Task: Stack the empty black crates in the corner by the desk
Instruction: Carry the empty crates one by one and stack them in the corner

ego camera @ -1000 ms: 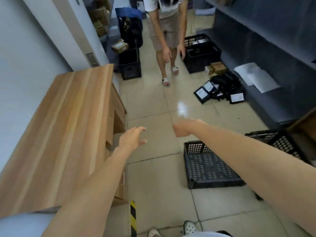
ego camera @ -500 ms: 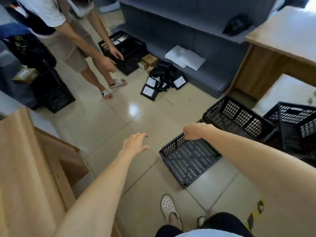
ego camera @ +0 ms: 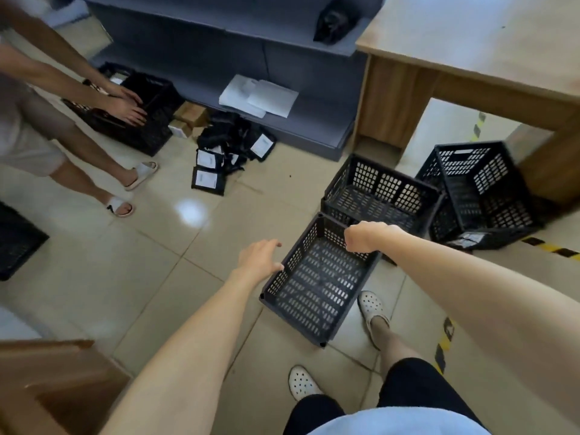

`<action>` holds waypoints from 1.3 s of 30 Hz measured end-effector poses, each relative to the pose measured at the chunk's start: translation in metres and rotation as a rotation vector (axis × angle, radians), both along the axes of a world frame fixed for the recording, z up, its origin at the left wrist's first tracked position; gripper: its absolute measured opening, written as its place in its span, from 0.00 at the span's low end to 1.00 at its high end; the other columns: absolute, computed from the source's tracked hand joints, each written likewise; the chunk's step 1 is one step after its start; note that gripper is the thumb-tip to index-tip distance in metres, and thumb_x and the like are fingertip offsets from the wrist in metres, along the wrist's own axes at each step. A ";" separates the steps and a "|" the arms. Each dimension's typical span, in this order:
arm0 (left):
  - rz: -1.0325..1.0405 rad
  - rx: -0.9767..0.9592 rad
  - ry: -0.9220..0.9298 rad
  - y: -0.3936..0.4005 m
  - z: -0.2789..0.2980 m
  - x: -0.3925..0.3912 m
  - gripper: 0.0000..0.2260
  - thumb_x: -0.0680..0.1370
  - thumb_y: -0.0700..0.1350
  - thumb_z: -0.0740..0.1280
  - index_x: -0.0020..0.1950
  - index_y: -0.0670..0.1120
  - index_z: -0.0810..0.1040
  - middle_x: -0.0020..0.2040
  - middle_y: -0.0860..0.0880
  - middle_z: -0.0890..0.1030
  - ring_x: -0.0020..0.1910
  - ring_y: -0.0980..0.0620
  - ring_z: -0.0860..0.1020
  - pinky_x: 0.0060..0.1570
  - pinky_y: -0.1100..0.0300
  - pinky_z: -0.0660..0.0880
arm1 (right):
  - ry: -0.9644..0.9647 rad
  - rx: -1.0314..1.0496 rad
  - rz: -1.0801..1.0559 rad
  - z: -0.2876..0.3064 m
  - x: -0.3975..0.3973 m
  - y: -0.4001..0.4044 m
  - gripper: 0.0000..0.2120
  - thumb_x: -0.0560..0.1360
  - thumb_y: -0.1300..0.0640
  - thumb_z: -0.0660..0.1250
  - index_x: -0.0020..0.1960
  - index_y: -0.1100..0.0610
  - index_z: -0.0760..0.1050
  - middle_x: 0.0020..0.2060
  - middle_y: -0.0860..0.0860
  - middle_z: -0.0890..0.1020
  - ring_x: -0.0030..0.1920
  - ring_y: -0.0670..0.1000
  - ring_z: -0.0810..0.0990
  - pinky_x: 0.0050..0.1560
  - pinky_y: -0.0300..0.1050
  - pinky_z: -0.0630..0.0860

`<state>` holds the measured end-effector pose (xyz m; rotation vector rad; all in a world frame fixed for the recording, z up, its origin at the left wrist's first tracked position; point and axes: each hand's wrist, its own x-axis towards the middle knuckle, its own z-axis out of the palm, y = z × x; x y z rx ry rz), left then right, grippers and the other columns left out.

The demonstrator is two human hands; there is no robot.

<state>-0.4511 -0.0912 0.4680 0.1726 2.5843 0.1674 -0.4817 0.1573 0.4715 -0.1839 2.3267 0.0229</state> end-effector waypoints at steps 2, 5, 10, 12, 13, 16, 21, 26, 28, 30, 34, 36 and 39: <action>0.034 -0.005 0.000 0.014 -0.002 -0.023 0.26 0.76 0.54 0.70 0.72 0.52 0.68 0.68 0.50 0.74 0.67 0.48 0.73 0.61 0.50 0.72 | -0.009 -0.023 0.024 -0.003 -0.033 0.011 0.15 0.79 0.51 0.57 0.62 0.55 0.73 0.56 0.55 0.79 0.53 0.58 0.79 0.51 0.51 0.75; 0.091 -0.016 0.013 0.023 -0.001 -0.042 0.26 0.76 0.53 0.70 0.73 0.52 0.68 0.69 0.49 0.74 0.67 0.49 0.73 0.61 0.50 0.73 | -0.005 -0.057 0.092 -0.004 -0.066 0.012 0.15 0.79 0.54 0.57 0.62 0.57 0.73 0.57 0.56 0.78 0.54 0.59 0.78 0.53 0.51 0.74; 0.249 -0.009 -0.010 0.066 0.003 -0.079 0.27 0.76 0.53 0.71 0.73 0.52 0.68 0.68 0.49 0.74 0.67 0.48 0.73 0.61 0.49 0.72 | 0.008 -0.075 0.238 0.008 -0.141 0.035 0.09 0.79 0.56 0.57 0.54 0.58 0.73 0.51 0.56 0.78 0.47 0.58 0.77 0.46 0.49 0.71; 0.315 0.007 0.002 0.087 0.004 -0.090 0.27 0.75 0.53 0.71 0.73 0.52 0.68 0.68 0.49 0.75 0.67 0.47 0.73 0.61 0.49 0.72 | 0.044 -0.065 0.284 0.010 -0.166 0.044 0.07 0.77 0.58 0.57 0.51 0.58 0.73 0.47 0.55 0.77 0.43 0.58 0.76 0.43 0.48 0.71; 0.351 0.014 0.013 0.096 0.005 -0.093 0.27 0.75 0.53 0.71 0.73 0.52 0.68 0.68 0.49 0.75 0.67 0.47 0.73 0.62 0.49 0.71 | 0.055 -0.055 0.303 0.010 -0.177 0.047 0.07 0.77 0.59 0.58 0.50 0.59 0.73 0.45 0.55 0.77 0.42 0.57 0.76 0.41 0.47 0.71; 0.445 0.022 0.030 0.114 0.005 -0.092 0.27 0.75 0.53 0.71 0.73 0.52 0.68 0.68 0.49 0.74 0.68 0.47 0.71 0.65 0.47 0.69 | 0.063 -0.043 0.356 0.013 -0.199 0.053 0.08 0.76 0.61 0.58 0.49 0.61 0.75 0.45 0.55 0.80 0.39 0.57 0.77 0.32 0.44 0.69; 0.553 0.011 0.023 0.110 0.004 -0.067 0.27 0.75 0.51 0.71 0.73 0.52 0.68 0.68 0.48 0.74 0.68 0.45 0.70 0.66 0.48 0.67 | 0.022 -0.041 0.472 0.020 -0.196 0.037 0.09 0.77 0.58 0.57 0.52 0.58 0.74 0.50 0.56 0.79 0.44 0.58 0.77 0.43 0.49 0.72; 0.628 0.015 0.032 0.095 -0.003 -0.048 0.27 0.76 0.51 0.70 0.74 0.52 0.67 0.71 0.47 0.72 0.70 0.45 0.69 0.68 0.48 0.65 | 0.017 -0.064 0.528 0.017 -0.173 0.015 0.14 0.77 0.58 0.56 0.59 0.59 0.73 0.57 0.57 0.79 0.47 0.58 0.75 0.45 0.50 0.70; 0.668 0.054 0.054 0.101 -0.007 -0.037 0.27 0.76 0.53 0.70 0.73 0.52 0.67 0.71 0.47 0.71 0.70 0.44 0.69 0.67 0.47 0.66 | 0.038 -0.048 0.559 0.017 -0.167 0.015 0.16 0.78 0.57 0.56 0.63 0.58 0.72 0.58 0.57 0.78 0.49 0.58 0.76 0.46 0.49 0.70; 0.694 0.096 0.047 0.111 -0.014 -0.021 0.27 0.76 0.53 0.70 0.72 0.52 0.68 0.70 0.48 0.71 0.69 0.45 0.69 0.66 0.47 0.67 | 0.044 -0.005 0.596 0.016 -0.160 0.018 0.17 0.79 0.56 0.56 0.65 0.58 0.71 0.61 0.58 0.77 0.56 0.60 0.77 0.48 0.50 0.69; 0.766 0.122 0.029 0.118 -0.027 0.011 0.26 0.75 0.53 0.71 0.71 0.52 0.68 0.68 0.48 0.72 0.68 0.44 0.70 0.65 0.46 0.67 | 0.041 0.025 0.662 0.010 -0.140 0.018 0.17 0.79 0.56 0.56 0.65 0.58 0.71 0.61 0.59 0.77 0.58 0.61 0.77 0.48 0.50 0.70; 0.796 0.133 0.041 0.118 -0.028 0.022 0.26 0.75 0.53 0.71 0.71 0.51 0.69 0.67 0.47 0.73 0.67 0.43 0.70 0.65 0.46 0.68 | 0.032 0.024 0.689 0.008 -0.130 0.015 0.17 0.79 0.56 0.56 0.66 0.58 0.71 0.62 0.58 0.76 0.59 0.61 0.77 0.51 0.52 0.71; 0.850 0.158 0.056 0.117 -0.031 0.032 0.25 0.75 0.51 0.72 0.70 0.50 0.70 0.66 0.46 0.73 0.67 0.42 0.71 0.65 0.45 0.68 | -0.002 -0.002 0.731 0.003 -0.122 0.009 0.17 0.79 0.54 0.57 0.66 0.56 0.72 0.63 0.57 0.76 0.60 0.59 0.76 0.56 0.51 0.72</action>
